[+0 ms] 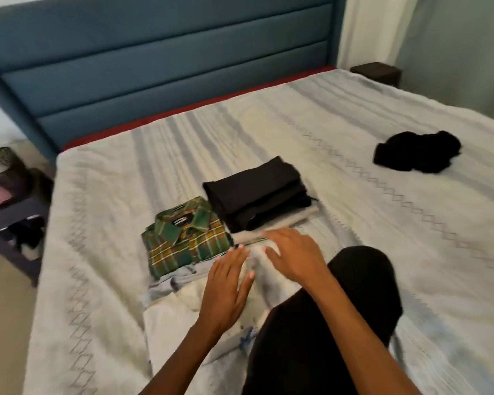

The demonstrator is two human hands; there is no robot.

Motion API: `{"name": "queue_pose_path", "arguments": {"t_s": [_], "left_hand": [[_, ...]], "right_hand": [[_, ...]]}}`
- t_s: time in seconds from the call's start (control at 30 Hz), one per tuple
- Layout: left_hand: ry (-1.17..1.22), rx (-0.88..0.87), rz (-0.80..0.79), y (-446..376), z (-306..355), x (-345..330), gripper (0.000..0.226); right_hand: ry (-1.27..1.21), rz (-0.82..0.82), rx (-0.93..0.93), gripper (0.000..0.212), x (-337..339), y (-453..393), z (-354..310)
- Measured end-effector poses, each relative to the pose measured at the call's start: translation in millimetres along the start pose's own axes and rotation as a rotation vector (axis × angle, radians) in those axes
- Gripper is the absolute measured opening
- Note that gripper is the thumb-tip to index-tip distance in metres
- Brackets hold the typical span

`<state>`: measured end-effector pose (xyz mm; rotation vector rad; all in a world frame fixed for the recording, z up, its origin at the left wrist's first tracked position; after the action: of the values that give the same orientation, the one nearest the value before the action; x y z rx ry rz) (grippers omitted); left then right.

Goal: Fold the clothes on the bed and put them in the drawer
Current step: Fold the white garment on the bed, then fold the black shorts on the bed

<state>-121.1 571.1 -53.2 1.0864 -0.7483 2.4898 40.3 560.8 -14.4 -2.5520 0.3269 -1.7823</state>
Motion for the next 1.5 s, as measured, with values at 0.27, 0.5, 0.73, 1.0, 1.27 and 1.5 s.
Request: {"name": "queue_pose_path", "arguments": {"t_s": [0.27, 0.5, 0.73, 1.0, 1.27, 1.5], "left_hand": [[0.09, -0.262, -0.082, -171, 157, -102, 0.054], [-0.07, -0.39, -0.275, -254, 205, -243, 0.068], [-0.152, -0.326, -0.359, -315, 180, -367, 0.096], [-0.233, -0.358, -0.204, -296, 142, -432, 0.072], [-0.217, -0.384, -0.154, -298, 135, -441, 0.071], [-0.224, -0.351, -0.258, -298, 141, -432, 0.073]], "right_hand": [[0.128, 0.184, -0.394, 0.053, 113, -2, 219], [0.19, 0.096, -0.616, 0.068, 112, -6, 360], [0.272, 0.073, -0.739, 0.076, 73, -50, 476], [0.468, 0.307, -0.732, 0.094, 63, -127, 586], [0.484, 0.265, -0.694, 0.04, 68, -179, 621], [0.39, 0.144, -0.802, 0.033, 48, -63, 555]]}}
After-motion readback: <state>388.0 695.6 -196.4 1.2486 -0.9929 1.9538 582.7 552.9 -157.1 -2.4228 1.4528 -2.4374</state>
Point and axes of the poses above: each hand's wrist, its own y-axis away from the middle knuckle, its own x-axis out of the back of the hand, z = x × y, the point moved 9 cm from there along -y, towards the middle knuckle, and after that the axes turned 7 degrees about z, right-handed, at the moved point
